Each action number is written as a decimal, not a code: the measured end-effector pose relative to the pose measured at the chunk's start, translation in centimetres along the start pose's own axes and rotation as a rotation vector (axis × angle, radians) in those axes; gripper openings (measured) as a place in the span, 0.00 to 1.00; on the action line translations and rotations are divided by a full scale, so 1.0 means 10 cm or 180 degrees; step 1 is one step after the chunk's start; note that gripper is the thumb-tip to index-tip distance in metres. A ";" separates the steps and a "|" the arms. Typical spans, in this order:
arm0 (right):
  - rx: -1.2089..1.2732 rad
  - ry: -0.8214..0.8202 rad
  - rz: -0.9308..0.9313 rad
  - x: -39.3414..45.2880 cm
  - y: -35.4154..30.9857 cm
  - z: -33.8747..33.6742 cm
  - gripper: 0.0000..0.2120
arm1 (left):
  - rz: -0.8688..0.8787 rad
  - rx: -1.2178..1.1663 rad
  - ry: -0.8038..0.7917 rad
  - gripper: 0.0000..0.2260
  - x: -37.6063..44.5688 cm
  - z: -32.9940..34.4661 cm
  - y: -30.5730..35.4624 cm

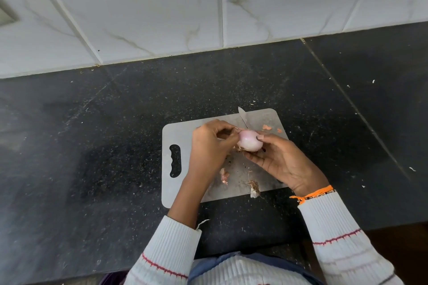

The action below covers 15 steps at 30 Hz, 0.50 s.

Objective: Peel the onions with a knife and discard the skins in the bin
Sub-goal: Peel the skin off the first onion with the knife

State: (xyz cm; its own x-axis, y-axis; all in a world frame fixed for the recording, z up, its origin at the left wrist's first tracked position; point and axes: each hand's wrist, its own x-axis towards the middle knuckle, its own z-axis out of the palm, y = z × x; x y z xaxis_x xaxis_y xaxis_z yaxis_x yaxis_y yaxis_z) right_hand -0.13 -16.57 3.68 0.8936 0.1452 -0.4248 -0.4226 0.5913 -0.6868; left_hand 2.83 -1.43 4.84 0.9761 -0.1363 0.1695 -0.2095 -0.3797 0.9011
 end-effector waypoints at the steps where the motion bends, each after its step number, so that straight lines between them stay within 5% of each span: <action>1: -0.0126 -0.0108 -0.0027 0.01 0.01 0.00 0.10 | 0.0003 -0.0014 -0.0029 0.06 0.00 0.01 0.00; 7: -0.0234 -0.0305 -0.0067 0.04 0.04 -0.03 0.23 | -0.0702 -0.0546 0.0144 0.09 0.01 0.05 -0.01; 15: 0.0396 0.0023 0.0170 0.02 0.06 -0.03 0.17 | -0.1091 -0.0622 0.0356 0.07 0.03 0.03 -0.06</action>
State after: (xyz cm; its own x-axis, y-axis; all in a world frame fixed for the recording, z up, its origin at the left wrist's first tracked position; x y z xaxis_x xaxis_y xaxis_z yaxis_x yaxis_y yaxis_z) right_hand -0.26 -16.47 3.04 0.8691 0.1737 -0.4632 -0.4470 0.6767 -0.5850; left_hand 3.21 -1.56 4.22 0.9900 0.0723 -0.1213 0.1337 -0.2033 0.9699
